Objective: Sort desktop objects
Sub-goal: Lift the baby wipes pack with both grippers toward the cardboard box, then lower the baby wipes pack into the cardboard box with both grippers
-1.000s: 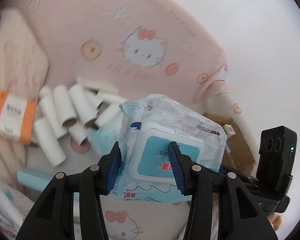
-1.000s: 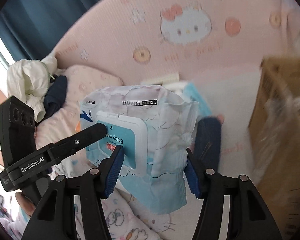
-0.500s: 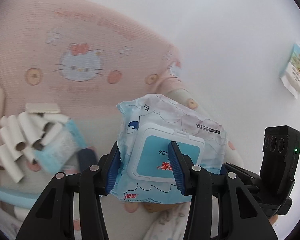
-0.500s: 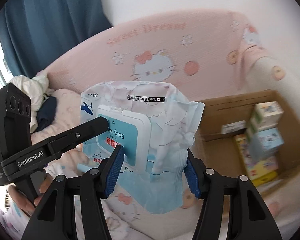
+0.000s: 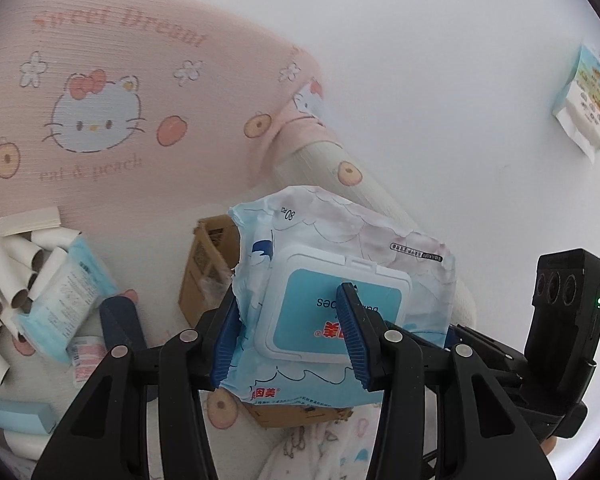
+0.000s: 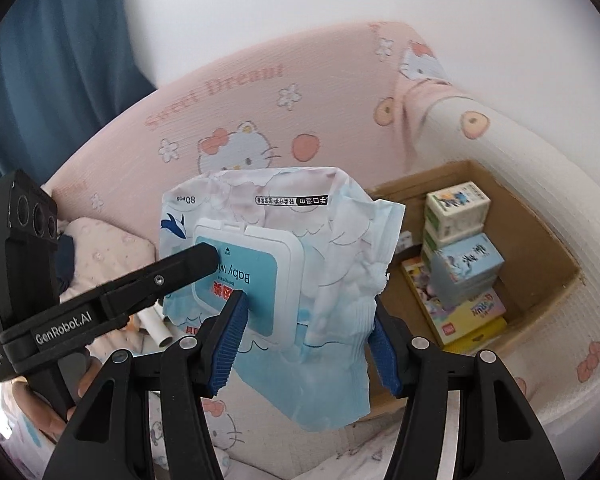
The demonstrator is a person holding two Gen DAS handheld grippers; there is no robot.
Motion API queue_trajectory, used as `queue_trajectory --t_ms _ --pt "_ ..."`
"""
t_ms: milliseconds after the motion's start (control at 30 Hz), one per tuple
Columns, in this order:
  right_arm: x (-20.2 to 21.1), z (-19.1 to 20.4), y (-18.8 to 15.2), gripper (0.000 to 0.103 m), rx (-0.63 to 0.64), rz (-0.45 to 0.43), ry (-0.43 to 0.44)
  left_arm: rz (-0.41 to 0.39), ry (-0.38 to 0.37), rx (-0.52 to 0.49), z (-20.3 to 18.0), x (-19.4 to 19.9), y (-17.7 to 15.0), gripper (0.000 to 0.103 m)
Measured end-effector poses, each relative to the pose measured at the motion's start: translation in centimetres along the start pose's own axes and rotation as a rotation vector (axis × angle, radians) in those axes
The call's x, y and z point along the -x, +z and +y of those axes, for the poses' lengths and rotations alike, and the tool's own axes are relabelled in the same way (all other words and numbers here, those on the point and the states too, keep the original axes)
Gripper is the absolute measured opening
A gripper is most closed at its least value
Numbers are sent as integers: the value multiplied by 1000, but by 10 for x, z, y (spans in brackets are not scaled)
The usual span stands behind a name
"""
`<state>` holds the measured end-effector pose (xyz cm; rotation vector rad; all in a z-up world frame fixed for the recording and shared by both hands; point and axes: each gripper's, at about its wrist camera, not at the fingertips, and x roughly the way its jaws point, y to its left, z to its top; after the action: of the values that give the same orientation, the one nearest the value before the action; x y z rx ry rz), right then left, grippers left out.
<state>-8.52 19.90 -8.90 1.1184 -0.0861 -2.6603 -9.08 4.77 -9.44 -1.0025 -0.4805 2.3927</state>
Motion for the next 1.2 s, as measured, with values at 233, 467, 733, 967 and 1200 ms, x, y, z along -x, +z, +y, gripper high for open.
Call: queue_trajectory --t_ms 233,467,733,967,1200 --pt "5 -21 6 56 7 1 -35 38 -11 -18 -17 -19 4 51" --pt "2 -44 20 56 7 28 -59 55 -19 -13 -31 -43 15 51" --pt "-10 -76 49 56 37 122 -54 128 -21 8 -41 -81 30 51" --pt "-37 -109 65 56 14 269 -63 234 -11 75 -40 -125 34 51" --pt "-73 -140 83 56 17 442 -72 364 -2 227 -27 -173 41 51"
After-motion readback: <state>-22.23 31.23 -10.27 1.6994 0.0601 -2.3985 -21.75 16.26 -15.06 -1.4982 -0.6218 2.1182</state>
